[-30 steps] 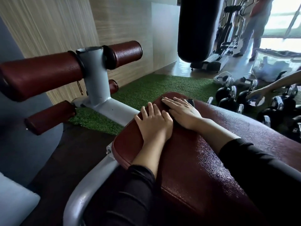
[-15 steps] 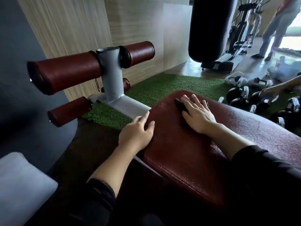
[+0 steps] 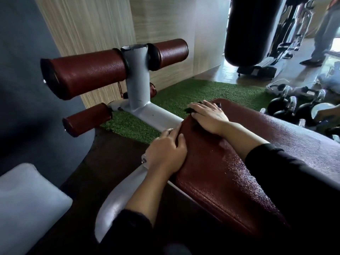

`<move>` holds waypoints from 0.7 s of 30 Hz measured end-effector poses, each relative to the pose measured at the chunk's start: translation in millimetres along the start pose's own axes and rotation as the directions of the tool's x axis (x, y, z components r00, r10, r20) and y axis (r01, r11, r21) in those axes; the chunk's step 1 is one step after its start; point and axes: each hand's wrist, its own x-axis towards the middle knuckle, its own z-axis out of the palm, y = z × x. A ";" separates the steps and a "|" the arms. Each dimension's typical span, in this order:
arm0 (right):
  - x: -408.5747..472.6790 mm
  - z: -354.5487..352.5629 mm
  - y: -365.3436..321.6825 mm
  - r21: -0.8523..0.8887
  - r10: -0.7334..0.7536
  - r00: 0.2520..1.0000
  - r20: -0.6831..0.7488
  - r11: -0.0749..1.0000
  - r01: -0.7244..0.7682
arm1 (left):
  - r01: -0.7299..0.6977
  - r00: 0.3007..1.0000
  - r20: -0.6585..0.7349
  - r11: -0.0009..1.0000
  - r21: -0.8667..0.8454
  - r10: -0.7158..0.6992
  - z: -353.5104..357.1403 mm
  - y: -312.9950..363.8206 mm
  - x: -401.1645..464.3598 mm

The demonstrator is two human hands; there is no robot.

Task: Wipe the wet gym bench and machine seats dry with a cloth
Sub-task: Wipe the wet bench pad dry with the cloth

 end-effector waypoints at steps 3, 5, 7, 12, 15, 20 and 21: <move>-31.0 4.1 -8.9 0.023 -0.151 0.989 -0.001 0.988 0.151 | 0.019 1.000 0.000 1.000 -0.010 -0.019 0.4 -1.1 0.2; -57.8 2.1 3.0 0.019 -0.255 0.966 0.041 0.967 0.255 | 0.043 0.999 0.011 0.999 -0.008 -0.043 -0.1 -1.0 1.3; -71.1 -5.6 23.5 0.010 -0.294 0.951 0.093 0.956 0.294 | 0.049 0.999 0.018 0.999 -0.014 -0.049 -0.7 -1.1 1.1; -38.2 -14.5 59.6 -0.122 -0.094 0.995 0.025 0.988 0.096 | 0.045 0.999 0.022 0.998 -0.036 -0.045 -0.4 -0.8 -0.8; -11.8 -7.2 42.7 -0.104 0.025 1.000 -0.005 0.994 -0.026 | 0.048 0.999 0.017 0.998 -0.039 -0.047 -2.6 1.1 -1.4; -22.6 4.4 -4.5 0.000 -0.100 0.995 0.022 0.995 0.100 | 0.041 0.999 0.000 0.997 -0.062 -0.041 -3.4 0.5 -3.7; -34.6 5.1 -4.6 0.003 -0.161 0.986 0.033 0.987 0.161 | 0.042 0.999 0.001 0.997 -0.062 -0.042 -3.0 0.3 -3.2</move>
